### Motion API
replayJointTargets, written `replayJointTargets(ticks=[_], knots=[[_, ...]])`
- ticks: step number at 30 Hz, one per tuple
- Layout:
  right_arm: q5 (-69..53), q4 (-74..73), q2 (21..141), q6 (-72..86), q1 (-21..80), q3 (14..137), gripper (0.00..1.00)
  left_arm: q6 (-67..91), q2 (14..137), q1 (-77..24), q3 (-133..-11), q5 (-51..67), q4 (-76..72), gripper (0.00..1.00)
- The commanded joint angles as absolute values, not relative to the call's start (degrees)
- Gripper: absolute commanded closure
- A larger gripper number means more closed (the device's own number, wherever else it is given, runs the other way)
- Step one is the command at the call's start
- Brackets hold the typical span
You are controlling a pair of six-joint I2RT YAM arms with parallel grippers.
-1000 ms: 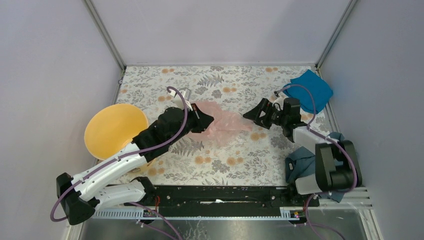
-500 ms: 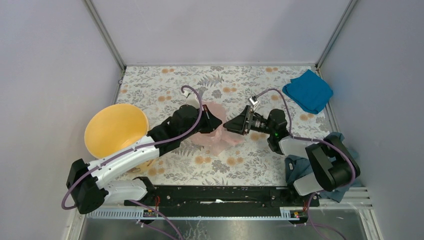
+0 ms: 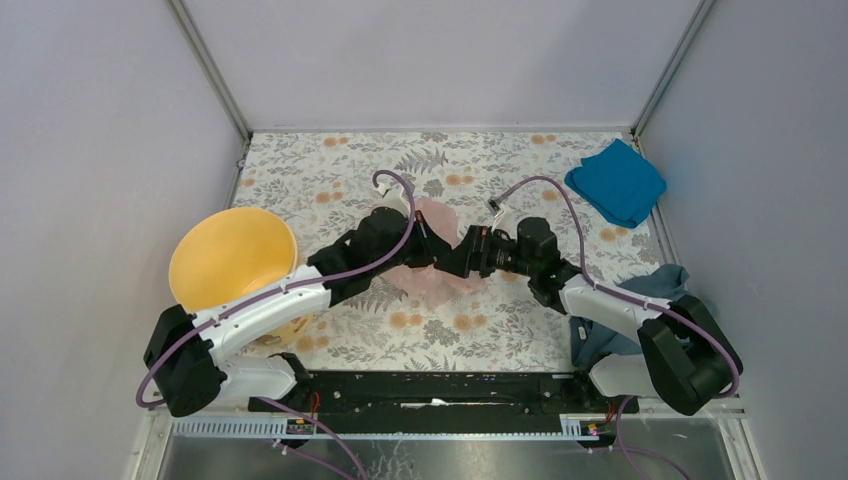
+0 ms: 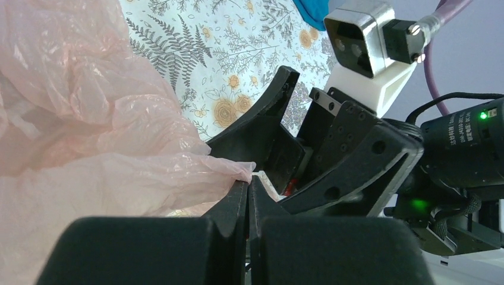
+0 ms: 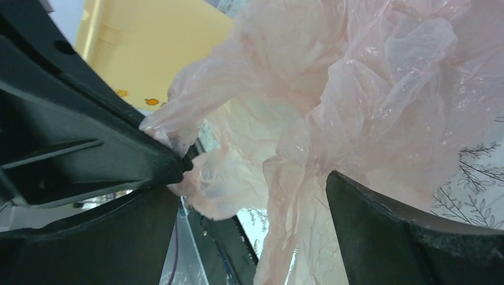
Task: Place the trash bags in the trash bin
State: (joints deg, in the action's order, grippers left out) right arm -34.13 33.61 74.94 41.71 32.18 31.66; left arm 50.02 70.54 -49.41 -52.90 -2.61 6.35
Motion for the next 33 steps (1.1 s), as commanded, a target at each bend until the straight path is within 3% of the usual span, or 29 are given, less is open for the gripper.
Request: replayJointTargets(ticks=[1, 5, 10, 17, 25, 33], knots=[[-24.6, 30.5, 73.6, 37.4, 34.9, 33.6, 0.04, 51.2, 70.4, -49.3, -54.6, -0.5, 2.4, 1.0], [-19.4, 30.4, 74.9, 36.4, 37.0, 34.5, 0.08, 51.2, 70.1, -49.3, -54.5, -0.3, 2.6, 1.0], [-16.7, 32.4, 76.2, 34.2, 39.9, 35.2, 0.01, 51.6, 69.8, -49.3, -54.2, -0.6, 3.3, 1.0], [-17.9, 49.2, 71.9, 34.9, 40.4, 26.4, 0.0, 51.7, 69.6, -49.3, -55.3, -1.4, 4.0, 1.0], [-17.0, 58.3, 72.7, 38.3, 40.6, 23.2, 0.0, 54.4, 72.8, -49.0, -57.9, 2.4, 1.2, 1.0], [-3.2, 51.0, 70.3, 39.2, 40.7, 22.6, 0.03, 56.9, 75.0, -48.9, -57.7, 5.6, -1.6, 1.0]])
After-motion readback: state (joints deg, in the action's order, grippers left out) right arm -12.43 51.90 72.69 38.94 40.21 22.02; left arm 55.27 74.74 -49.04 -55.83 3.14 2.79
